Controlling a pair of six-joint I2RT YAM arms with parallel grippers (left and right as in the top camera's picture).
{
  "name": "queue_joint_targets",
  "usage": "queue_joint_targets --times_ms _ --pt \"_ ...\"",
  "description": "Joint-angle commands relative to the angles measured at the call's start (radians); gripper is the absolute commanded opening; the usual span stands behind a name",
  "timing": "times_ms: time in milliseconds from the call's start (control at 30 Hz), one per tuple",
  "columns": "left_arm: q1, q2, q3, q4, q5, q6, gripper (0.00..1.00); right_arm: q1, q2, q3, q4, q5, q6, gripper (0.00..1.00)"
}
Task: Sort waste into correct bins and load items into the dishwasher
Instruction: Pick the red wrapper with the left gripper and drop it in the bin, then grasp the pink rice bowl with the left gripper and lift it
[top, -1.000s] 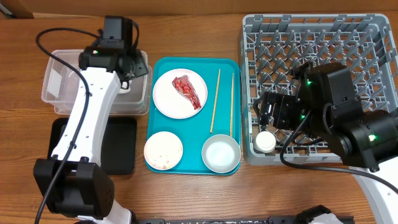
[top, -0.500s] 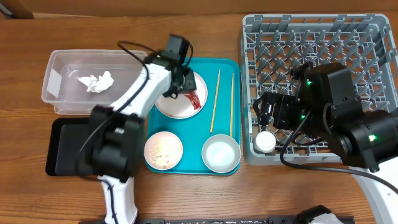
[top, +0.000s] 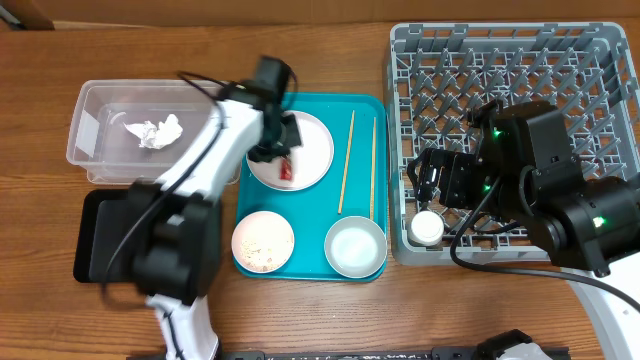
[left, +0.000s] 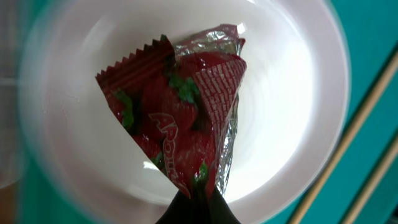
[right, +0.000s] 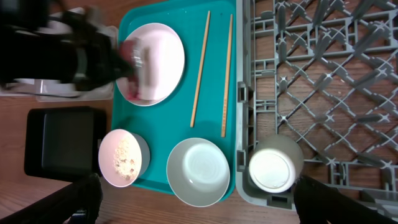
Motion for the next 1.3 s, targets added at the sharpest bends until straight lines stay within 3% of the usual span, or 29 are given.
queue_joint_targets --times_ms 0,200,233,333,400,533,800,967,1133,1267 --pt "0.052 -0.171 0.048 -0.044 -0.179 0.032 0.04 -0.001 -0.006 0.010 0.002 -0.002 -0.003 1.00" --pt "0.167 -0.200 0.039 -0.100 -0.297 0.067 0.07 -0.001 -0.005 0.010 0.000 -0.003 -0.003 1.00" --pt "0.183 -0.191 0.035 -0.097 -0.299 0.077 0.13 -0.001 -0.005 0.010 0.001 -0.002 -0.003 1.00" --pt "0.224 -0.150 0.034 -0.079 -0.281 0.096 0.53 -0.001 -0.005 0.010 -0.002 -0.003 -0.003 1.00" --pt "0.234 -0.145 0.034 -0.069 -0.238 0.129 0.60 -0.001 -0.005 0.010 -0.005 -0.003 -0.003 1.00" --pt "0.225 -0.185 0.053 -0.101 -0.157 0.129 0.61 -0.001 -0.005 0.010 -0.013 -0.002 -0.004 1.00" --pt "0.087 -0.322 0.055 -0.253 -0.158 0.208 0.61 -0.001 -0.005 0.010 -0.019 0.001 -0.003 1.00" --pt "-0.048 -0.319 -0.021 -0.375 -0.157 0.126 0.62 -0.001 -0.005 0.010 -0.019 0.001 -0.003 1.00" --pt "-0.155 -0.319 -0.243 -0.325 -0.154 -0.049 0.65 -0.001 -0.005 0.010 -0.021 0.001 -0.003 1.00" --pt "-0.216 -0.319 -0.412 -0.157 -0.068 -0.069 0.59 -0.001 -0.005 0.010 -0.019 0.001 -0.003 1.00"
